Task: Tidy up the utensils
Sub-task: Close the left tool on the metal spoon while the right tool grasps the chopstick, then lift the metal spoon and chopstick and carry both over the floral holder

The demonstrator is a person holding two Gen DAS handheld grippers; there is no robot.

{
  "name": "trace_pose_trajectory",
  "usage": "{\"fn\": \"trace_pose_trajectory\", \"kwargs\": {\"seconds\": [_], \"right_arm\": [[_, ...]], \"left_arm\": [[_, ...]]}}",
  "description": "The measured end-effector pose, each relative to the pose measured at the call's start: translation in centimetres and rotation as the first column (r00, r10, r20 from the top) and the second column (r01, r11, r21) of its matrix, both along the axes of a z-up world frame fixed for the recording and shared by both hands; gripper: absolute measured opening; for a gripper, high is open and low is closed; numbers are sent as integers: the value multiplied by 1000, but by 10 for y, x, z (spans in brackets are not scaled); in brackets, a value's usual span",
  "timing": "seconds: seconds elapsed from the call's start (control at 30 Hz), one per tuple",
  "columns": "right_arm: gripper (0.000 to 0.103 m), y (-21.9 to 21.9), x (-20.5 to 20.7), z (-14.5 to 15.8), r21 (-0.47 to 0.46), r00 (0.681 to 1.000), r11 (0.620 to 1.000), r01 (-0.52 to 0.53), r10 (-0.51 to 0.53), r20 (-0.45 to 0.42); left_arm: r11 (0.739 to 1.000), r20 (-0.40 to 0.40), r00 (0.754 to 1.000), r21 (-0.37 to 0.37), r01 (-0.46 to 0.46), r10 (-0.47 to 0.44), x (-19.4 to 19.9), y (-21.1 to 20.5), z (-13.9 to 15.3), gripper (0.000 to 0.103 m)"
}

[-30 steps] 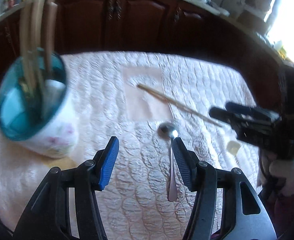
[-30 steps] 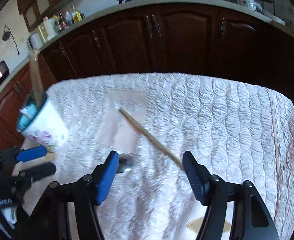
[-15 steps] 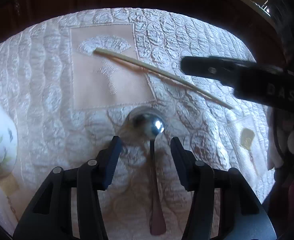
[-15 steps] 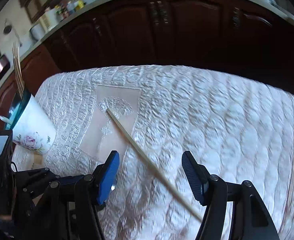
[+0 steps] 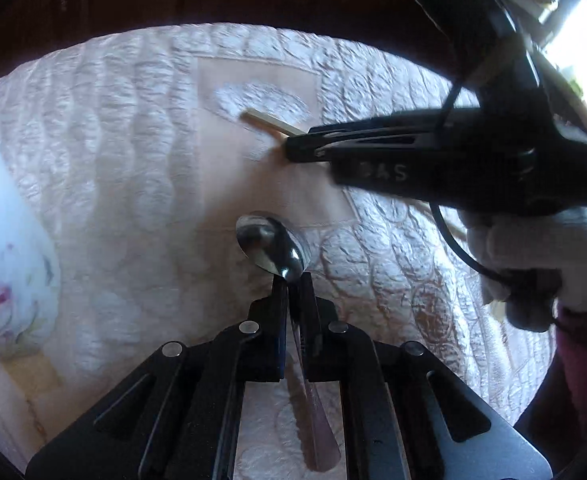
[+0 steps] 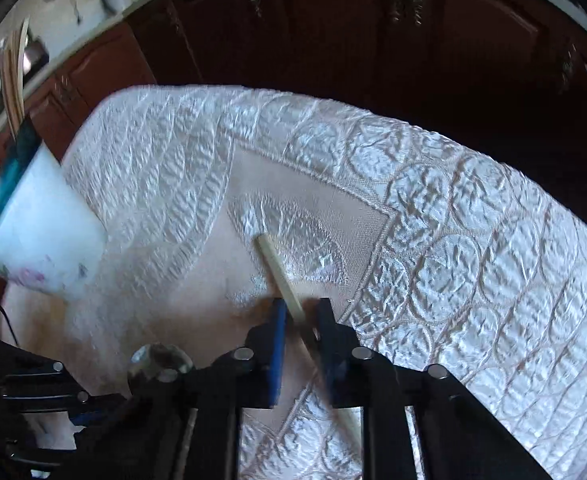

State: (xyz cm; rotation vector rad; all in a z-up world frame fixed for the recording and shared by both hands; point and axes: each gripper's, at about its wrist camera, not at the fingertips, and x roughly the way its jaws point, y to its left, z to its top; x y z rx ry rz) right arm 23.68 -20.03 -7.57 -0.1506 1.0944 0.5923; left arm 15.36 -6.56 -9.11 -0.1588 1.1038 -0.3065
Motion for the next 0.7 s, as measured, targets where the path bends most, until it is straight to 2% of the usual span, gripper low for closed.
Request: {"fn": "trace_pose_trajectory", "kwargs": {"seconds": [0.07,0.3,0.47,0.7], "right_arm": [[5,-9,-4,6,26,1000,999,23,-22,-5],[5,-53,-43,40,130,995,987,97,-99,10],[5,-67,-68,60,196,992,973,121,-128,24],[5,-91,-107,112,289,986,952,101,-134,98]], "left_arm": [[1000,15,1000,-8,-7,7,-2,7,4,4],[999,43,999,-43,1,0,-23,24,21,3],[998,90,996,-57,10,-4,-48,29,51,3],[997,189,982,-77,13,1,-72,41,97,2]]}}
